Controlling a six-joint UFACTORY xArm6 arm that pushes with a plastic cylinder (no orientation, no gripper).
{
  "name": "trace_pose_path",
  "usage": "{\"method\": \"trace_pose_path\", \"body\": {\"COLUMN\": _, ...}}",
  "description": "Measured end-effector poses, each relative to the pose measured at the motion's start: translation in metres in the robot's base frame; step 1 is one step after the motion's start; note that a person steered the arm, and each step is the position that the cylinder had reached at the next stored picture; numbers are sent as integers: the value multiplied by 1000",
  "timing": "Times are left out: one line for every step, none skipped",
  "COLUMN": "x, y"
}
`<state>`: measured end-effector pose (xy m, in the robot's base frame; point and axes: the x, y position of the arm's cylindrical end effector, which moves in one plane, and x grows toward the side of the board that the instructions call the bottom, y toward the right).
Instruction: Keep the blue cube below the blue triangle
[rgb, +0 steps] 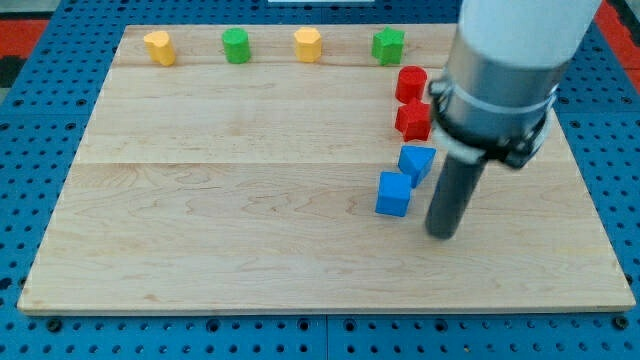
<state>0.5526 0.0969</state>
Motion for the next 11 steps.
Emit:
{"method": "trace_pose_path", "body": {"x": 5, "y": -113}}
{"method": "trace_pose_path", "body": {"x": -58, "y": -167}}
{"method": "trace_pose_path", "body": {"x": -83, "y": -106}}
{"method": "trace_pose_path", "body": {"x": -54, "y": -82}}
{"method": "trace_pose_path", "body": {"x": -44, "y": -64}}
{"method": "trace_pose_path", "body": {"x": -43, "y": -61}}
{"method": "trace_pose_path", "body": {"x": -43, "y": -55}}
{"method": "trace_pose_path", "body": {"x": -48, "y": -99}}
{"method": "trace_pose_path", "body": {"x": -69, "y": -64}}
{"method": "trace_pose_path", "body": {"x": -63, "y": -36}}
{"method": "trace_pose_path", "body": {"x": -51, "y": -37}}
